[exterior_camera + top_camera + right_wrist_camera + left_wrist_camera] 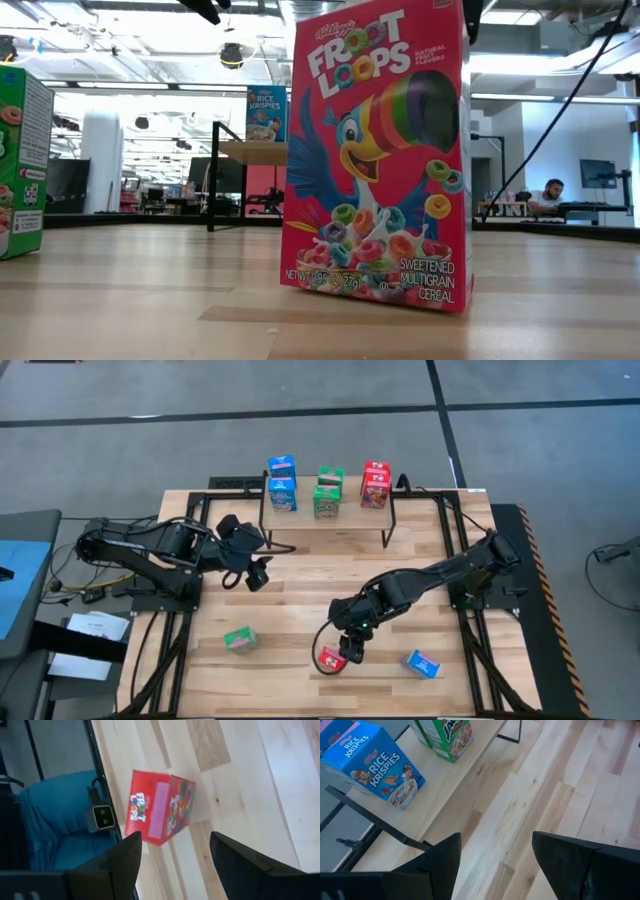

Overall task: Stack cereal on shelf
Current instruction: Put the red cereal box on the shelf aligned with the other red cereal boxes

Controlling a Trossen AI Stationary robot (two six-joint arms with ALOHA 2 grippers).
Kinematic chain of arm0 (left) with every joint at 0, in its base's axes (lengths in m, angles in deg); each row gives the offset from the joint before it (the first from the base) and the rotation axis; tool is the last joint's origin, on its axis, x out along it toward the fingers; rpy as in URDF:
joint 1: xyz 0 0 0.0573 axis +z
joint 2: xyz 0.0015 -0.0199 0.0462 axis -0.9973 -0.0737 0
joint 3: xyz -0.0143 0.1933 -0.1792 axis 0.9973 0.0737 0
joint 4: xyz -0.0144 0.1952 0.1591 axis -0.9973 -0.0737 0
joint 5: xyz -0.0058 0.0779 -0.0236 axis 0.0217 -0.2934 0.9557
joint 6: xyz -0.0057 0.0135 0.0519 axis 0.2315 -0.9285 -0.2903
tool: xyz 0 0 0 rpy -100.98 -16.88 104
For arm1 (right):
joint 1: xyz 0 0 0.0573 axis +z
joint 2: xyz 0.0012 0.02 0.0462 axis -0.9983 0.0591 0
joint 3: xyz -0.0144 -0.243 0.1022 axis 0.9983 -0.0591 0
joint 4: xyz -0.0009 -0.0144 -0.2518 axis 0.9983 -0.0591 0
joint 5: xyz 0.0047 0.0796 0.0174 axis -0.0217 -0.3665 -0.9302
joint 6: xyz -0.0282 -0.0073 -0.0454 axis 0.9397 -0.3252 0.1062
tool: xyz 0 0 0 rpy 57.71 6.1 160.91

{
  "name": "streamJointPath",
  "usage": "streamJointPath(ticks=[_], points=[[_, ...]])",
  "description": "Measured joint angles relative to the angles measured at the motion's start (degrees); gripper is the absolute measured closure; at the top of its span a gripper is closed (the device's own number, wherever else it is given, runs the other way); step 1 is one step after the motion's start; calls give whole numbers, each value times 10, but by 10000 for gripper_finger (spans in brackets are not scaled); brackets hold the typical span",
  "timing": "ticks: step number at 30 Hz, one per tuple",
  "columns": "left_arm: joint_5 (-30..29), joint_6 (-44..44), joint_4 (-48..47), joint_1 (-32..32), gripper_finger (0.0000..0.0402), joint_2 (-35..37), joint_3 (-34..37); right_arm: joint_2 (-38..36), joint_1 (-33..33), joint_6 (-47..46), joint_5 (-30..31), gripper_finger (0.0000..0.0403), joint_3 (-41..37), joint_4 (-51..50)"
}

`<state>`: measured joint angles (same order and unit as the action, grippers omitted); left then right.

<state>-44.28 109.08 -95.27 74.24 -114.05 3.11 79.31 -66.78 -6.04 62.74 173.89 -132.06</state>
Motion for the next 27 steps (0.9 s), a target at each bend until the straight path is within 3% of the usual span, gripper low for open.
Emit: streamJointPath(ticks=[27], points=[[1,8,-1,0,168,0,0,-17,-10,0,0,143,-1,-1]])
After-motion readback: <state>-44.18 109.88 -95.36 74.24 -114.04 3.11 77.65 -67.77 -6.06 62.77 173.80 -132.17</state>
